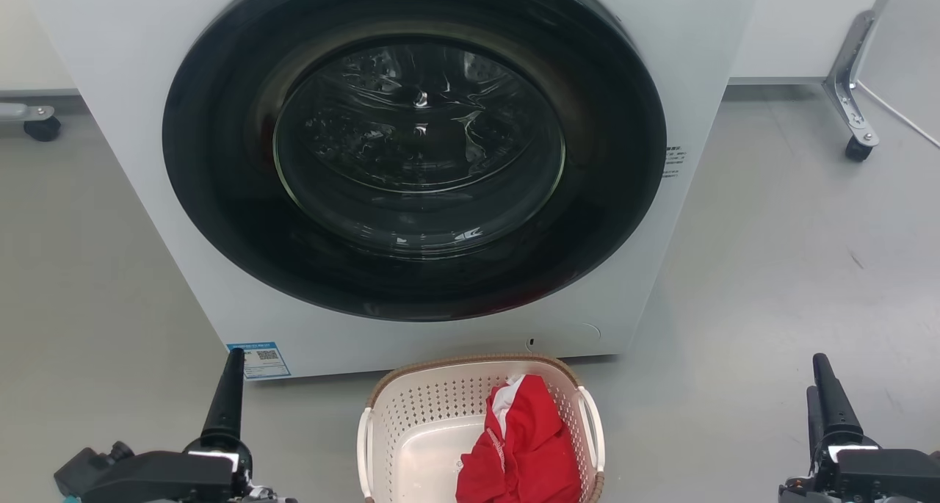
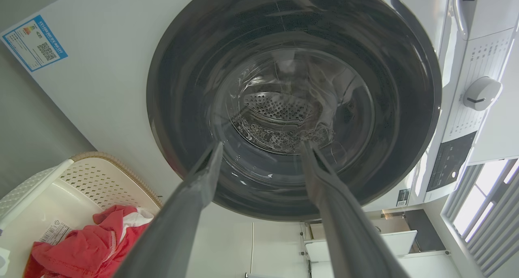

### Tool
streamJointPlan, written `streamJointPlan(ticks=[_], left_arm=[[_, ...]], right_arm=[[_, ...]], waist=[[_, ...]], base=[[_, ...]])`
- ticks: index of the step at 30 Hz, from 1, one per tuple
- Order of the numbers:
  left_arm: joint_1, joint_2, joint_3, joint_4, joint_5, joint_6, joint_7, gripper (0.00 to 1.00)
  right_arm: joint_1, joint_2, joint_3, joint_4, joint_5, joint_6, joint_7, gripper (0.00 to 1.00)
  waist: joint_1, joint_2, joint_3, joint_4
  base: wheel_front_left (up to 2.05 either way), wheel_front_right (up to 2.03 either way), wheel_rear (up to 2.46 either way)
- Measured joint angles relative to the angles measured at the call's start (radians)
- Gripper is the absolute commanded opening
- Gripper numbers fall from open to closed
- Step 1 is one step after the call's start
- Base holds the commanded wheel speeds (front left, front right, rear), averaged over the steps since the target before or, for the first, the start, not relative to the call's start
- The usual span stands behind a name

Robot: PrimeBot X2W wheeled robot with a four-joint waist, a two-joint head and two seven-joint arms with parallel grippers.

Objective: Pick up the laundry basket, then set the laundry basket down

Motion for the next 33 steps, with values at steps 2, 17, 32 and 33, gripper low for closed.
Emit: streamJointPlan(ticks=[2,17,32,33], left_arm=[[-0.001,0.002,-0.006,-0.001,0.019,0.000,-0.001,1.00],[-0.038,0.049,-0.099,-0.032,0.296,0.062,-0.054,1.00],[-0.056,0.094,-0.195,-0.048,0.546,0.118,-0.110,1.00],[-0.057,0.096,-0.199,-0.048,0.556,0.124,-0.115,1.00]], right_arm=[[0.000,-0.004,0.004,0.000,-0.012,0.000,-0.002,1.00],[-0.025,-0.061,0.085,-0.002,-0.264,-0.031,-0.064,1.00],[-0.045,-0.116,0.182,0.001,-0.521,-0.072,-0.120,1.00],[-0.045,-0.118,0.187,0.002,-0.539,-0.074,-0.123,1.00]], waist=[[0.0000,0.0000,0.000,0.000],[0.0000,0.0000,-0.005,0.001],[-0.0001,0.0000,-0.014,0.001],[-0.0002,0.0000,-0.014,0.001]], base=[[0.00,0.00,0.00],[0.00,0.00,0.00],[0.00,0.00,0.00],[0.00,0.00,0.00]])
